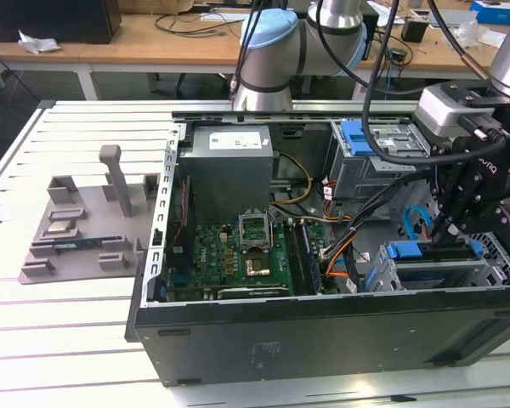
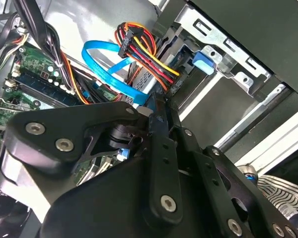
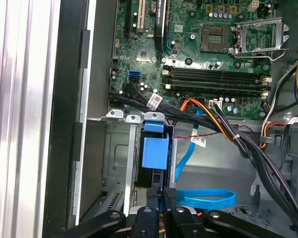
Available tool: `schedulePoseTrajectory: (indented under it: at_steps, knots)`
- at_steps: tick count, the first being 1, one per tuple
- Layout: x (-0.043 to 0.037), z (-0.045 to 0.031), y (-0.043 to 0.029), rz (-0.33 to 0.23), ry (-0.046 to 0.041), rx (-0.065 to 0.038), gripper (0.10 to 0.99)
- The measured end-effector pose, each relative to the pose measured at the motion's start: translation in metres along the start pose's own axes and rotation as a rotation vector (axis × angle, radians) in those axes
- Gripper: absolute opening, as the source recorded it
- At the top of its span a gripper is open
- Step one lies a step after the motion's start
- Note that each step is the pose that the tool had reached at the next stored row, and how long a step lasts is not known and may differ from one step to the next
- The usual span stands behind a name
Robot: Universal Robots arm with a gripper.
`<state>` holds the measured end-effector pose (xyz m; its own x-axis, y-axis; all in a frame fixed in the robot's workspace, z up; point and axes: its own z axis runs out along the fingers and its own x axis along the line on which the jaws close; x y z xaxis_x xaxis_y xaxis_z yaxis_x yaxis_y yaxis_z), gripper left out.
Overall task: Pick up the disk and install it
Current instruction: 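Insert the second disk wire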
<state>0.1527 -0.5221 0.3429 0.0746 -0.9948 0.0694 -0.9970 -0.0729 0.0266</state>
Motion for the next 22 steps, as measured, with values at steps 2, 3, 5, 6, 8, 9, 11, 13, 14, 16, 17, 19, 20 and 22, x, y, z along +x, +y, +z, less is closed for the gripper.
schedulePoseTrajectory:
  at_steps: [2, 3, 5, 6, 8, 9, 11, 13, 14, 16, 17, 19, 20, 22]
  knots:
    - [0.0001, 0.0003, -0.0006, 0.0, -0.0001, 0.0, 0.161]
    - [0.0002, 0.0005, -0.001, 0.0, -0.0002, 0.0, 0.161]
    - [0.0001, 0.001, -0.0021, 0.0, -0.0015, 0.001, 0.161]
    - [0.0002, 0.0014, -0.002, 0.0, -0.0019, 0.0, 0.161]
    - [0.0003, 0.0007, -0.002, 0.0, -0.0006, 0.0, 0.161]
    - [0.0006, 0.0008, -0.0019, 0.0, -0.0005, 0.0, 0.161]
    - [0.0011, 0.0028, -0.0019, 0.0, -0.0001, 0.0, 0.161]
    - [0.0012, 0.0033, -0.0019, 0.0, 0.0002, 0.0, 0.161]
    - [0.0012, 0.0034, -0.0019, 0.0, 0.0, 0.0, 0.161]
    - [0.0011, 0.0036, -0.0019, 0.0, -0.0005, 0.0, 0.173]
    - [0.0011, 0.0037, -0.0019, 0.0, -0.0006, 0.0, 0.173]
    - [0.0011, 0.0036, -0.0019, 0.0, -0.0004, 0.0, 0.235]
    - [0.0012, 0.0018, -0.0019, 0.0, -0.0005, 0.0, 0.235]
    - [0.0012, -0.0061, -0.0017, 0.0, -0.0003, 0.0, 0.235]
